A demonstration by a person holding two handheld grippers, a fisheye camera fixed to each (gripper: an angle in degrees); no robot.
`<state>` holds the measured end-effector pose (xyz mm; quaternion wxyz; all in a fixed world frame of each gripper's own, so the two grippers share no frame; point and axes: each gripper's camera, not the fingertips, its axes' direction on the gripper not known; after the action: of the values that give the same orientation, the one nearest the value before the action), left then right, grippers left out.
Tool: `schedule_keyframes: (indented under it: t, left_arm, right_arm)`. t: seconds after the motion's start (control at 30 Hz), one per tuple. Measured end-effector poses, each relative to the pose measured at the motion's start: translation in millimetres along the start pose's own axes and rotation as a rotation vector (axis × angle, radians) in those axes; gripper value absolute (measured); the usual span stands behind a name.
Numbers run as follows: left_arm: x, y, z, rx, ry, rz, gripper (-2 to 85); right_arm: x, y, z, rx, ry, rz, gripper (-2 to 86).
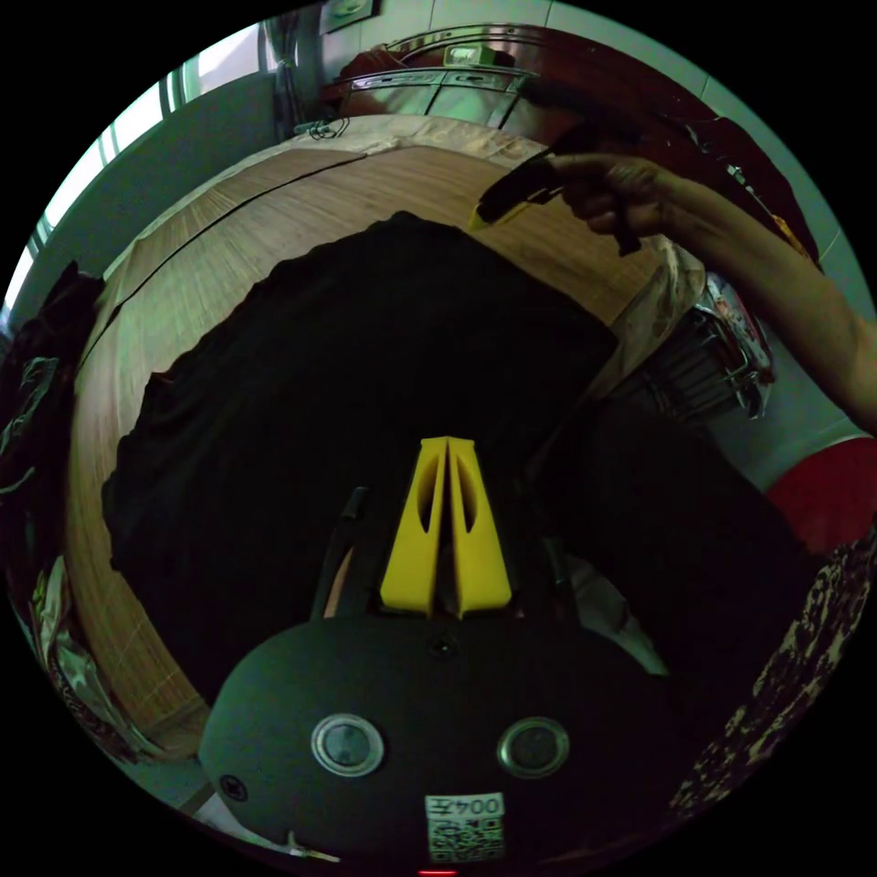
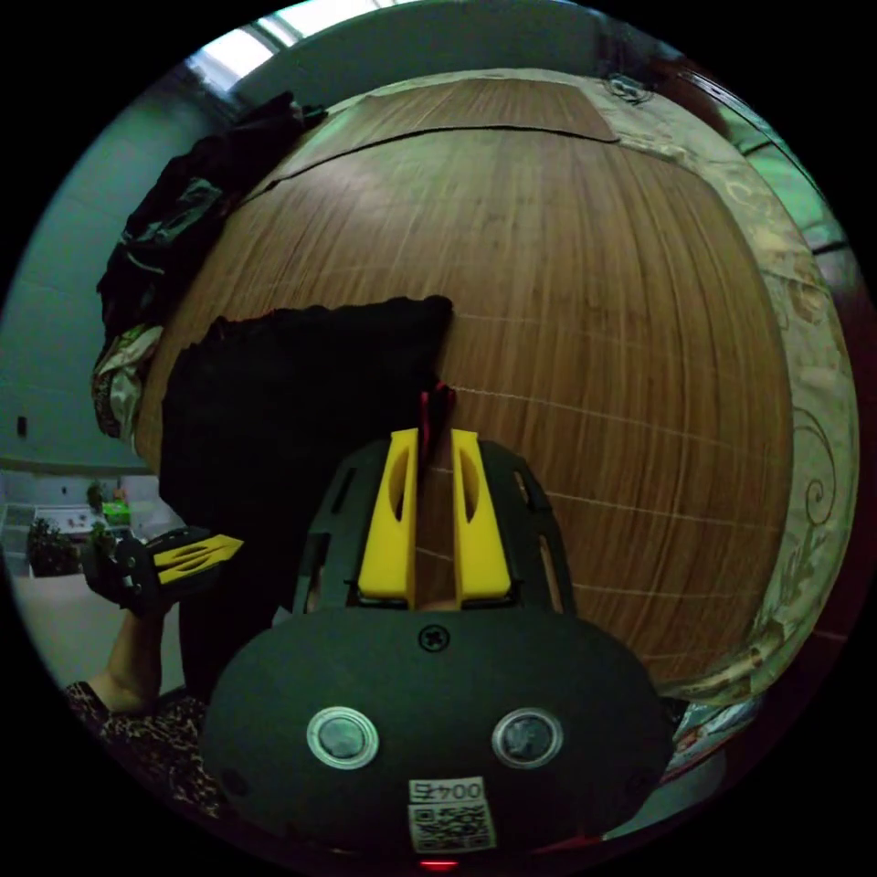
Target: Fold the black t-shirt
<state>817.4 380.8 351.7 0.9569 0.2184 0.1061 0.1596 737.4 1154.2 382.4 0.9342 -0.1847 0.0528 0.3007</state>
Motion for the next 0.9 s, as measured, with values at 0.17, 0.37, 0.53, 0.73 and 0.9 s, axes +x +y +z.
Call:
schedule_keyframes:
  t: [0.17, 0.37, 0.53, 0.73, 0.9]
  left_arm:
    - [-12.6, 22.3, -35.9, 0.078, -0.082, -0.054, 0.6]
    - [-59.6, 91.5, -62.0, 0.04, -0.187, -0.188, 0.6]
    - [-101.7, 154.2, -71.8, -0.03, -0.229, -0.278, 0.6]
    - [-143.4, 251.9, -102.7, 0.039, -0.232, -0.429, 0.8]
    - [-156.4, 302.0, -91.8, 0.038, -0.178, -0.459, 1.1]
  right_arm:
    - [-32.6, 43.9, -15.6, -0.004, -0.094, -0.105, 5.9]
    - [-85.1, 90.6, 3.5, -0.053, 0.096, -0.235, 5.7]
    - [-79.3, 95.1, 4.7, -0.086, 0.08, -0.169, 4.5]
    - [-97.8, 118.2, -17.8, -0.024, 0.122, -0.173, 7.3]
    - [-118.1, 139.8, -9.6, -0.032, 0.091, -0.155, 9.0]
